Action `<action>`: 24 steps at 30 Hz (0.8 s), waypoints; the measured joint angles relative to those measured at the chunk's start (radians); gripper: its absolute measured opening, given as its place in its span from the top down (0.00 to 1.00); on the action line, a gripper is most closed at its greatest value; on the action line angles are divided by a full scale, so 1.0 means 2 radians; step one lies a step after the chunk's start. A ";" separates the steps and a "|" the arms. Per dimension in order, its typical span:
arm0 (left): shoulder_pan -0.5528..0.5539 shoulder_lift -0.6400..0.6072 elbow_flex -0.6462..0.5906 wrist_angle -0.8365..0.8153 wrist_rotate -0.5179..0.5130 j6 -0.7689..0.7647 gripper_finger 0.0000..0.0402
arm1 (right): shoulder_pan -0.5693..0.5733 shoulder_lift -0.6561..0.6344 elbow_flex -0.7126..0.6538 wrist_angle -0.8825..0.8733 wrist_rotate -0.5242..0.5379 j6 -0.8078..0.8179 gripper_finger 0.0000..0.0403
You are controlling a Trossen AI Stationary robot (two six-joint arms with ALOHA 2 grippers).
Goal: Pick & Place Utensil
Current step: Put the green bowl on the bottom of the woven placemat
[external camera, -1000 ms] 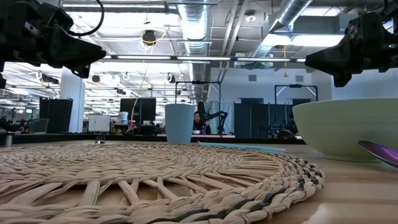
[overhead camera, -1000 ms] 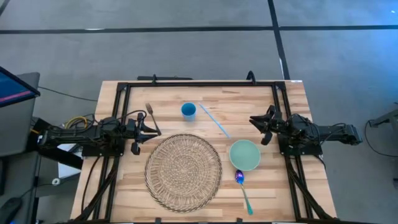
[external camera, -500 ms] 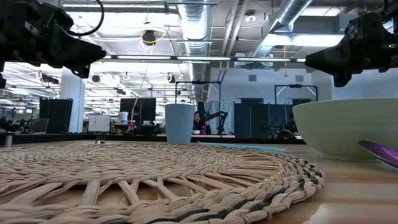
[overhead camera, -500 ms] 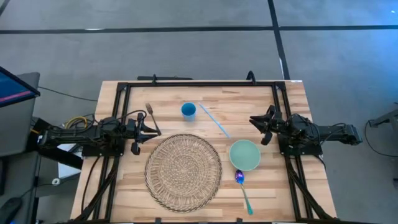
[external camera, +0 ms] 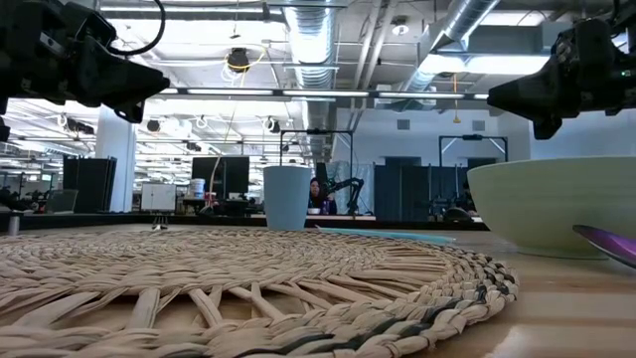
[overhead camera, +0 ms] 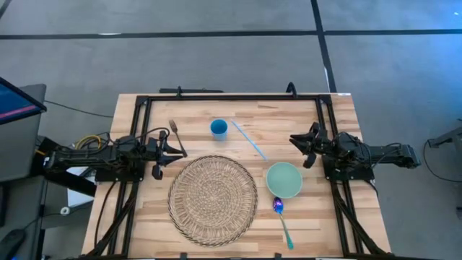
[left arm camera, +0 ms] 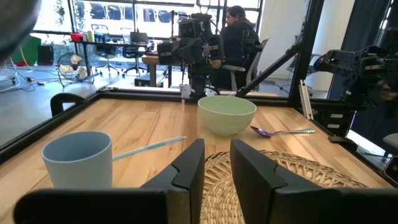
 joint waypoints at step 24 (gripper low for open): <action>0.000 0.080 0.006 0.173 -0.058 0.017 0.81 | -0.020 0.044 0.000 0.130 -0.038 0.006 0.79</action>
